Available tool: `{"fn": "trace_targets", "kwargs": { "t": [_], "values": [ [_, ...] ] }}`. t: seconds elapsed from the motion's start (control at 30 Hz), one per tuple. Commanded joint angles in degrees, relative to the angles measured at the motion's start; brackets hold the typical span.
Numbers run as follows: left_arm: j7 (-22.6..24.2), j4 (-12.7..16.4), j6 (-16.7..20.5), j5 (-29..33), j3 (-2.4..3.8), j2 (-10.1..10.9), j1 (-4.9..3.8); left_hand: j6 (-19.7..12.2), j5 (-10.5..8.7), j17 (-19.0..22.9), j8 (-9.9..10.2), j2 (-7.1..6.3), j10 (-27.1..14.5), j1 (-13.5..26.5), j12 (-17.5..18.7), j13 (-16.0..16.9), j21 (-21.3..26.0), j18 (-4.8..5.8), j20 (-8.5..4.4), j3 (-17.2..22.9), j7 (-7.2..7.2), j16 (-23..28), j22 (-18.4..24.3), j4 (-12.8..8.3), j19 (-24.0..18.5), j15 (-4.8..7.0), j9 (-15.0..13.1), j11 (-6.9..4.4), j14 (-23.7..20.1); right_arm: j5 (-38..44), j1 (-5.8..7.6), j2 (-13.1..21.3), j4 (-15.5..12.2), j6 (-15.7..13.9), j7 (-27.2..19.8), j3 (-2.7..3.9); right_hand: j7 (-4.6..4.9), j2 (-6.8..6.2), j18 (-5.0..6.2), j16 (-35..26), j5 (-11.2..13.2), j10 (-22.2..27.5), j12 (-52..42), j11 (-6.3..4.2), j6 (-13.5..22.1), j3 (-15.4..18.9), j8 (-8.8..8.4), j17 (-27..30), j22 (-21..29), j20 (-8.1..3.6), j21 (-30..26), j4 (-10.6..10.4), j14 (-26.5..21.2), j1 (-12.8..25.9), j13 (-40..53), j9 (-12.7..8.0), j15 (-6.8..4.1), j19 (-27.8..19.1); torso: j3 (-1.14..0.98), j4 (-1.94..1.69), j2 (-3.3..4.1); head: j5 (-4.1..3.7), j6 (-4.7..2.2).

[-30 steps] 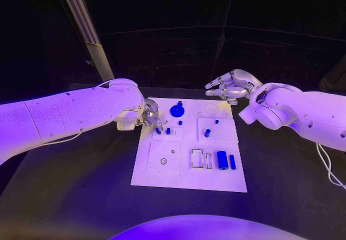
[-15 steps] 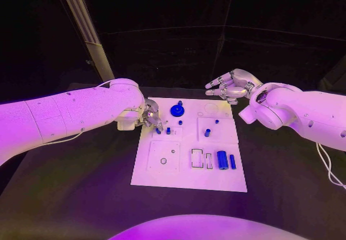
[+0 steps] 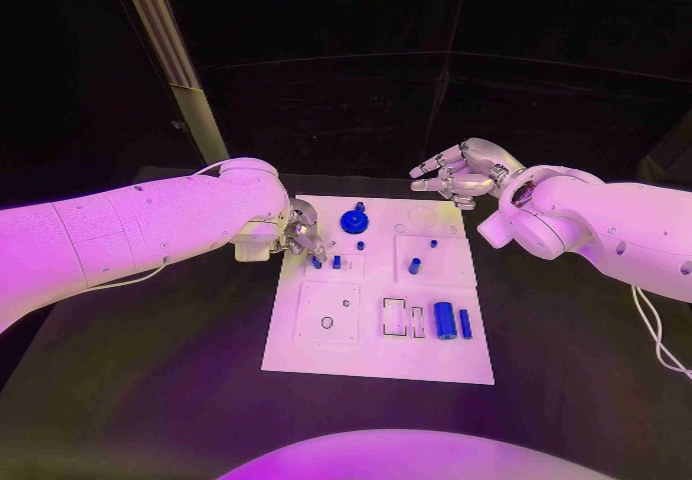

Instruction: Assemble the parts on the task board

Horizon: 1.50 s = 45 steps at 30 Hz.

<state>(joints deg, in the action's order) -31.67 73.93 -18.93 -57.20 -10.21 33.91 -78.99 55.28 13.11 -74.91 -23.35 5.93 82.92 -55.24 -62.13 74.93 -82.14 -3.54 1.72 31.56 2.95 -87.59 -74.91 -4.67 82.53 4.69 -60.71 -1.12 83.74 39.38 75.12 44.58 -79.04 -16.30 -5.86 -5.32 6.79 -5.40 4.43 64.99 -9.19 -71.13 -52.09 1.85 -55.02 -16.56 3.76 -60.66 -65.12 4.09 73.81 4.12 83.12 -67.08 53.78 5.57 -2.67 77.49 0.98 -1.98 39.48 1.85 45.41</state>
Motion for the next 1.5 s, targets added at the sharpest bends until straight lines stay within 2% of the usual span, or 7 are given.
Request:
{"fn": "trace_targets", "kwargs": {
  "t": [0.03, 0.1, 0.17, 0.43, 0.8, 1.5],
  "values": [
    [-0.2, -0.2, 1.4, 0.7, -0.03, -0.1, 0.03, -0.2, -4.25, -11.9, 0.1, -1.7, 0.2, 2.5, 0.2, 2.0, 0.1, 0.57, 0.32, 5.8, -0.74, -0.2, -4.4, -5.8, 0.0, -0.1, 0.2, -0.51, 5.5, 0.0, 0.1, 0.0, -0.1, 0.3, -0.3, 0.03, -0.01, 0.14, 0.88, -0.4, -0.3, 0.1, 0.4, -0.01, 0.1, -0.1, -0.05, 0.1, 0.2, -0.21, -0.3, 0.4, 0.4, 0.6, -0.2, 0.1, 0.18, 0.1, 0.02, -0.03, 0.0, 0.01, 0.0],
    [-0.3, -0.2, 1.7, 0.8, -0.03, -0.2, 0.04, 0.0, -5.49, -11.9, 0.2, -2.43, 0.2, 3.3, 0.2, 2.0, 0.1, 0.57, 0.21, 4.9, -0.89, -0.2, -4.5, -5.0, 0.0, -0.01, 0.3, -0.62, 5.5, 0.0, 0.1, 0.0, -0.1, 0.3, -0.3, 0.03, -0.01, 0.14, 0.88, -0.4, -0.3, 0.1, 0.4, -0.01, 0.1, -0.1, -0.05, 0.1, 0.2, -0.21, -0.3, 0.4, 0.4, 0.6, -0.2, 0.1, 0.18, 0.1, -0.01, -0.01, 0.01, -0.01, 0.02],
    [-0.3, -0.3, 1.9, 0.8, -0.04, -0.2, 0.05, 0.2, -5.8, -11.9, 0.2, -3.31, 0.2, 4.1, 0.2, 1.9, 0.1, 0.58, 0.12, 4.1, -1.05, -0.2, -4.5, -4.4, 0.1, 0.08, 0.5, -0.74, 5.5, 0.0, 0.1, 0.0, -0.1, 0.2, -0.3, 0.03, -0.01, 0.14, 0.88, -0.4, -0.3, 0.1, 0.4, -0.01, 0.1, -0.1, -0.05, 0.1, 0.2, -0.21, -0.3, 0.4, 0.4, 0.6, -0.2, 0.1, 0.18, 0.1, 0.0, 0.03, 0.0, 0.01, 0.0],
    [-0.3, -0.4, 2.2, 0.8, -0.06, -0.3, 0.1, 1.3, -5.24, -12.0, 0.1, -5.55, 0.3, 6.0, 0.1, 1.9, 0.0, 0.65, -0.15, 2.3, -1.45, -0.3, -4.8, -2.6, 0.3, 0.35, 0.8, -1.06, 5.5, 0.0, 0.1, 0.0, -0.1, 0.2, -0.3, 0.03, -0.01, 0.14, 0.88, -0.4, -0.3, 0.1, 0.4, -0.01, 0.1, -0.1, -0.05, 0.1, 0.2, -0.21, -0.3, 0.4, 0.4, 0.6, -0.2, 0.1, 0.18, 0.1, 0.03, -0.01, 0.02, -0.02, 0.06],
    [-0.3, -0.4, 2.5, 0.8, -0.06, -0.2, 0.11, 1.9, -5.08, -12.2, 0.0, -6.22, 0.4, 6.6, 0.2, 1.9, -0.2, 0.71, -0.26, 1.7, -1.61, -0.4, -5.1, -1.9, 0.5, 0.45, 0.9, -1.18, 5.6, 0.0, 0.1, -0.1, -0.1, 0.2, -0.3, 0.03, -0.01, 0.14, 0.88, -0.4, -0.3, 0.1, 0.4, -0.01, 0.1, -0.1, -0.05, 0.1, 0.2, -0.21, -0.3, 0.4, 0.4, 0.6, -0.2, 0.1, 0.18, 0.1, 0.03, -0.03, -0.01, -0.05, 0.14],
    [-1.4, -0.5, 0.3, 0.9, -0.07, -0.1, 0.12, 2.3, -5.39, -12.2, 0.0, -7.22, 0.4, 7.2, 0.5, 1.6, -0.1, 0.71, -0.35, 1.1, -1.7, -0.4, -5.1, -1.3, 0.5, 0.52, 1.0, -1.25, 5.6, 0.0, 0.1, 0.0, -0.1, 0.2, -0.3, 0.03, -0.01, 0.12, 0.91, -0.5, -0.3, 0.2, 0.5, -0.01, 0.1, -0.1, -0.05, 0.2, 0.4, -0.21, -0.4, 0.4, 0.4, 0.7, -0.4, 0.1, 0.18, 0.0, 0.0, -0.01, 0.02, 0.02, 0.28]
  ]
}}
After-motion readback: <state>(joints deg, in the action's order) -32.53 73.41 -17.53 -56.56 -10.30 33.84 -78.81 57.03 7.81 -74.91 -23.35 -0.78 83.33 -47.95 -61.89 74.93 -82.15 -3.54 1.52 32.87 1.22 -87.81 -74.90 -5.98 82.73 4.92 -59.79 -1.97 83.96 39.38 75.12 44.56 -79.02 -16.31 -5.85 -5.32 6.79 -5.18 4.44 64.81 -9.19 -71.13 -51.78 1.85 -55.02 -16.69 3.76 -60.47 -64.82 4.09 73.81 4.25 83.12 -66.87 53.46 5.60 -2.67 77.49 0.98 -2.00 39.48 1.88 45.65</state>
